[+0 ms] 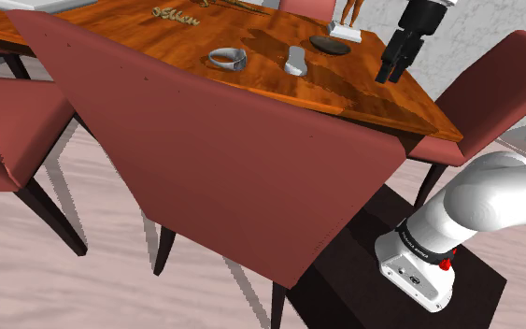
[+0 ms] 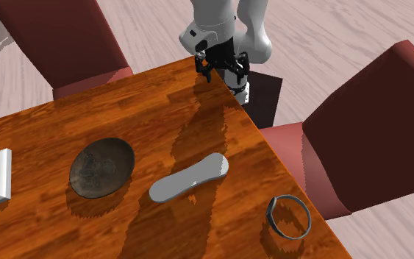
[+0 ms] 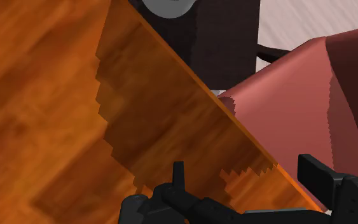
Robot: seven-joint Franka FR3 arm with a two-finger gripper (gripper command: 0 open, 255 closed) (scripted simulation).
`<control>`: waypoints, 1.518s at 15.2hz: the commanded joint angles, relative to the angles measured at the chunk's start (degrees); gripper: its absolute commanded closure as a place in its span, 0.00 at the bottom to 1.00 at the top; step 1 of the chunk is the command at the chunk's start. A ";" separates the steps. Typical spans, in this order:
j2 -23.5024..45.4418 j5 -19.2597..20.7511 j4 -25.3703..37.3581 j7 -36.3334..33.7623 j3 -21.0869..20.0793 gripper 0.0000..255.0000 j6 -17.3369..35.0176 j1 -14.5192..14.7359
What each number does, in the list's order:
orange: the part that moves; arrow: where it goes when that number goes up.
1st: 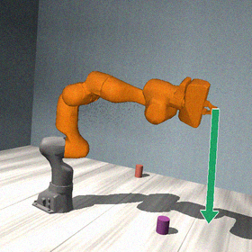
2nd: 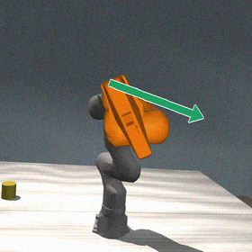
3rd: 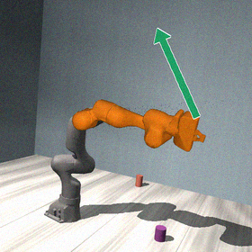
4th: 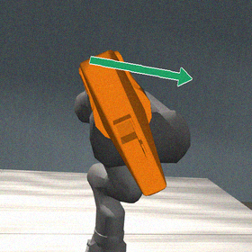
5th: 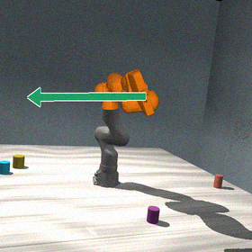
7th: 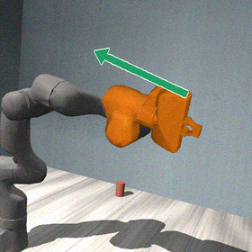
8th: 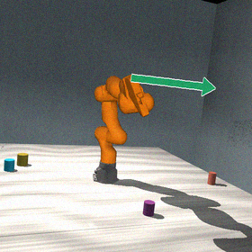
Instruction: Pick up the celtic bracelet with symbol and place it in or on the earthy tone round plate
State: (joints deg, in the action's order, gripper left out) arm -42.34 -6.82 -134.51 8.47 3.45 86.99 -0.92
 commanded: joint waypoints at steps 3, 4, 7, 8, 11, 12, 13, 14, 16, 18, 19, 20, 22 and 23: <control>2.76 -1.15 1.57 -2.29 -2.17 0.00 1.88 0.77; 4.21 -1.64 2.46 -3.42 -3.24 0.00 2.78 1.11; 8.84 -2.71 5.56 -6.82 -6.30 0.00 5.33 2.05; 10.46 -2.94 6.73 -7.96 -7.28 0.00 6.11 2.32; 15.55 -3.20 10.67 -11.41 -10.16 0.00 8.21 3.00; 17.32 -3.14 12.13 -12.58 -11.09 0.00 8.82 3.20; 19.12 -3.01 13.66 -13.76 -12.00 0.00 9.38 3.38; 20.96 -2.80 15.26 -14.96 -12.90 0.00 9.90 3.55; 24.75 -2.15 18.69 -17.41 -14.64 0.00 10.76 3.90; 28.70 -1.17 22.43 -19.93 -16.28 0.00 11.39 4.30; 30.73 -0.57 24.43 -21.21 -17.07 0.00 11.61 4.51; 32.81 0.12 26.51 -22.51 -17.82 0.00 11.75 4.76; 37.11 1.74 30.97 -25.13 -19.23 0.00 11.80 5.37; 39.33 2.66 33.36 -26.46 -19.88 0.00 11.70 5.74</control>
State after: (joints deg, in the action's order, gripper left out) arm -5.26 -5.03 -103.35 -16.78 -15.87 98.58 4.59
